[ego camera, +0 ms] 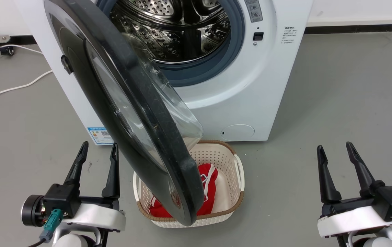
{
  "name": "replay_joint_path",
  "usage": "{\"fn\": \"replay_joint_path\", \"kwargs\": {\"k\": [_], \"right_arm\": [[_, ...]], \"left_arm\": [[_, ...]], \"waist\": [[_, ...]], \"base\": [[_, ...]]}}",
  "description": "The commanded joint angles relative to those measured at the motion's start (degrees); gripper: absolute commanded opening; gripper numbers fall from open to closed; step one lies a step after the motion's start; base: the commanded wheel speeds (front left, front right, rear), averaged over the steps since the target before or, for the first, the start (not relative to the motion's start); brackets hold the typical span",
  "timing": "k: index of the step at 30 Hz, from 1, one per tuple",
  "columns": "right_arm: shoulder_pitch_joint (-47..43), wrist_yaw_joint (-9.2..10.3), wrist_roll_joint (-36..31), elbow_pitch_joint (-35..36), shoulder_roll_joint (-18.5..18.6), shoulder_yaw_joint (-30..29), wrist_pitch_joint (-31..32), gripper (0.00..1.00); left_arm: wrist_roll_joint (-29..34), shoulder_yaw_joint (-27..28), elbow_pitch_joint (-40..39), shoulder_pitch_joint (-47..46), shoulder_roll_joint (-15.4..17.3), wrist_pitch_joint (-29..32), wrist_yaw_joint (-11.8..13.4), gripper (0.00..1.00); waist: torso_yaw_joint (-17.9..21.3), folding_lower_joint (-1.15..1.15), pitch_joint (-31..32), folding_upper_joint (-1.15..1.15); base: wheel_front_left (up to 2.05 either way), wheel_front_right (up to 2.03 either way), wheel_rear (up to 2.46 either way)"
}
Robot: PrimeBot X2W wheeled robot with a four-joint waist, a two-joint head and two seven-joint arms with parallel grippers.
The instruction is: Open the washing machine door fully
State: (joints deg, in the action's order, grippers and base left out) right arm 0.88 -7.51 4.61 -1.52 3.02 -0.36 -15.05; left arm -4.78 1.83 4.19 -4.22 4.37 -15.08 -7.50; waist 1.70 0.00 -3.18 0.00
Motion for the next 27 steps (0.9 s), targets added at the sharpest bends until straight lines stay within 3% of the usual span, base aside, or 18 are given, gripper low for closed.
{"fn": "replay_joint_path", "kwargs": {"k": [1,7,8,9,10,19,27], "right_arm": [[-0.1,0.04,0.1,-0.1,-0.2,0.0,-0.1,1.0],[1.0,0.04,1.0,-1.1,-0.2,0.2,-0.1,1.0],[1.0,0.04,1.1,-1.1,-0.2,0.3,-0.1,1.0],[1.1,0.04,1.1,-1.2,-0.2,0.3,-0.1,1.0],[1.1,0.04,1.2,-1.2,-0.2,0.2,-0.1,1.0],[1.5,0.04,1.4,-1.5,-0.3,0.0,-0.1,1.0],[1.3,0.04,2.0,-1.3,-0.2,-0.3,-0.1,1.0]], "left_arm": [[0.1,-0.2,0.2,0.0,0.1,-0.1,0.0,1.0],[-0.4,-0.4,0.5,-0.2,0.4,-0.1,0.0,1.0],[-0.4,-0.4,0.4,-0.3,0.4,-0.1,0.0,0.78],[-0.4,-0.5,0.4,-0.2,0.4,-0.1,0.0,0.34],[-0.3,-0.6,0.3,-0.2,0.4,-0.1,0.0,0.0],[-0.7,-0.2,-1.2,-0.5,0.3,-0.1,0.0,0.0],[-1.2,2.3,-10.4,-2.5,-0.5,-0.1,0.3,0.0]], "waist": [[0.1,0.0,-0.1,0.0],[0.3,0.0,-0.1,0.0],[0.3,0.0,-0.1,0.0],[0.3,0.0,-0.2,0.0],[0.3,0.0,-0.2,0.0],[0.4,0.0,-0.3,0.0],[0.0,0.0,-0.4,0.0]], "base": [[0.0,0.0,0.0],[0.0,0.0,0.0],[0.0,0.0,0.0],[0.0,0.0,0.0],[0.0,0.0,0.0],[0.0,0.0,0.0],[0.0,0.0,0.0]]}}
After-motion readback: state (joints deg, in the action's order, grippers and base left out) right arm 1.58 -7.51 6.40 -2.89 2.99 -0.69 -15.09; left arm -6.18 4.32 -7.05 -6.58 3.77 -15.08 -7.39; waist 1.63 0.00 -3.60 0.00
